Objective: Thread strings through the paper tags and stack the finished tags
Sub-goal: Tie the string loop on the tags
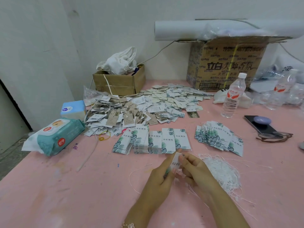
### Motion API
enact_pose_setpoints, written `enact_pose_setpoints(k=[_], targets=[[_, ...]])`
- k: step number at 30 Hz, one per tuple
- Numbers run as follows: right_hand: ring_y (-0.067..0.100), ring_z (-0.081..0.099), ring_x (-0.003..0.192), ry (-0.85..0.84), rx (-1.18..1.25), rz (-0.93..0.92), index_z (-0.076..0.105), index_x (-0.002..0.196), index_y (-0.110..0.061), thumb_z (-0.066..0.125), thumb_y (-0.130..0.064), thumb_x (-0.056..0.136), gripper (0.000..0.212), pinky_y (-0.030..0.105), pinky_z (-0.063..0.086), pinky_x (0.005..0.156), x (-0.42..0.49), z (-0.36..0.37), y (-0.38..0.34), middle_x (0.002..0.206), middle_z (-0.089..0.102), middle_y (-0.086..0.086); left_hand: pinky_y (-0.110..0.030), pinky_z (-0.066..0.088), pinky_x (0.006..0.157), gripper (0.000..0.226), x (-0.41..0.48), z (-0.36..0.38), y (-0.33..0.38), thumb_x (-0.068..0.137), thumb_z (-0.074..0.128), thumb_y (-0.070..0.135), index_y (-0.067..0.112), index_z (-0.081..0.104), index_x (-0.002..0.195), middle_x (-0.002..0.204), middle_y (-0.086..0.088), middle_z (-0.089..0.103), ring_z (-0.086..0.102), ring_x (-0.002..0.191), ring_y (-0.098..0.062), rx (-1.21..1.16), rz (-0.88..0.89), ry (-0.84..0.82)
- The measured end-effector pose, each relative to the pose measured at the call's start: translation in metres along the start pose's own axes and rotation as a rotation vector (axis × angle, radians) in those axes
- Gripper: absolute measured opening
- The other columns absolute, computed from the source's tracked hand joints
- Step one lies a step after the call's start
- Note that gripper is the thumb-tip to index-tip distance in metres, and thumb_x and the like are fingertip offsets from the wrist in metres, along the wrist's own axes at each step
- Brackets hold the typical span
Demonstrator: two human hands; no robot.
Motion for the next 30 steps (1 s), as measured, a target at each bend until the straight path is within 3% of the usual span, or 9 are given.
enact_pose_setpoints(k=[3,5,7,9,12,16,19,25,30], targets=[[0.006,0.016,0.036,0.021,-0.016,-0.006,0.064,0.106,-0.001,0.061,-0.021,0.089,0.027,0.017,0.024,0.031,0.003,-0.004,0.002,0.046,0.027,-0.004,-0.041,0.051,0.095,0.046,-0.001,0.000,-0.003,0.097,0.046,0.040,0.052,0.039,0.141,0.115,0.001,0.062,0.059,0.100,-0.016,0.024,-0.019,0.018],[0.007,0.014,0.039,0.034,0.033,-0.024,0.063,0.108,0.001,0.064,-0.021,0.086,0.031,0.018,0.019,0.032,0.007,-0.007,0.002,0.051,0.028,-0.001,-0.037,0.057,0.086,0.041,0.000,-0.003,-0.002,0.096,0.048,0.046,0.055,0.043,0.136,0.120,0.003,0.061,0.061,0.105,-0.010,-0.044,-0.073,0.046],[0.005,0.017,0.038,0.036,0.106,-0.030,0.064,0.105,-0.001,0.068,-0.023,0.079,0.034,0.017,0.016,0.032,0.009,-0.009,0.002,0.054,0.039,0.002,-0.022,0.055,0.075,0.030,0.003,-0.010,0.000,0.097,0.047,0.045,0.050,0.060,0.123,0.113,0.008,0.069,0.066,0.098,-0.004,-0.211,-0.117,0.114],[0.004,0.019,0.038,-0.007,0.148,-0.010,0.067,0.104,-0.004,0.069,-0.024,0.075,0.035,0.015,0.016,0.033,0.009,-0.007,0.005,0.055,0.049,0.001,-0.017,0.052,0.069,0.026,0.006,-0.019,0.000,0.099,0.050,0.033,0.043,0.073,0.104,0.099,0.006,0.075,0.069,0.087,-0.006,-0.314,-0.161,0.201],[0.004,0.018,0.042,-0.105,0.066,0.031,0.074,0.092,-0.016,0.070,-0.025,0.076,0.019,0.014,0.018,0.034,0.006,0.003,0.009,0.055,0.047,-0.002,-0.021,0.053,0.070,0.036,0.007,-0.017,-0.006,0.095,0.056,0.003,0.032,0.077,0.096,0.099,-0.002,0.076,0.069,0.084,-0.011,-0.387,-0.192,0.213],[0.007,0.015,0.046,-0.137,0.003,0.021,0.069,0.081,-0.019,0.071,-0.023,0.076,0.007,0.015,0.014,0.039,0.006,0.010,0.012,0.055,0.039,-0.001,-0.024,0.054,0.062,0.037,0.006,-0.017,-0.008,0.089,0.060,-0.008,0.025,0.078,0.092,0.089,-0.010,0.076,0.068,0.074,-0.014,-0.418,-0.192,0.240],[0.007,0.015,0.046,-0.122,0.038,0.025,0.061,0.077,-0.018,0.074,-0.021,0.073,0.014,0.019,0.012,0.041,0.007,0.008,0.013,0.054,0.039,-0.003,-0.022,0.052,0.057,0.041,0.005,-0.021,-0.011,0.088,0.059,-0.009,0.026,0.079,0.083,0.081,-0.007,0.076,0.068,0.068,-0.012,-0.413,-0.194,0.285],[0.005,0.017,0.042,-0.137,0.033,0.016,0.063,0.073,-0.020,0.072,-0.020,0.075,0.009,0.015,0.016,0.035,0.006,0.010,0.012,0.049,0.041,-0.006,-0.024,0.051,0.055,0.031,0.005,-0.021,-0.016,0.090,0.058,-0.008,0.017,0.075,0.084,0.079,-0.012,0.075,0.066,0.063,-0.015,-0.443,-0.217,0.305],[0.004,0.019,0.039,-0.121,0.030,0.034,0.060,0.087,-0.011,0.066,-0.014,0.083,0.008,0.014,0.020,0.033,0.007,0.012,0.014,0.049,0.040,-0.005,-0.028,0.048,0.058,0.021,0.006,-0.023,-0.014,0.090,0.062,0.001,0.019,0.070,0.083,0.076,-0.006,0.071,0.061,0.067,-0.018,-0.357,-0.198,0.291]])
Point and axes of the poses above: each hand's wrist, its own x-axis towards the middle knuckle, its own z-axis out of the palm, y = z × x, the point moved 7 cm from there along x, towards the middle knuckle
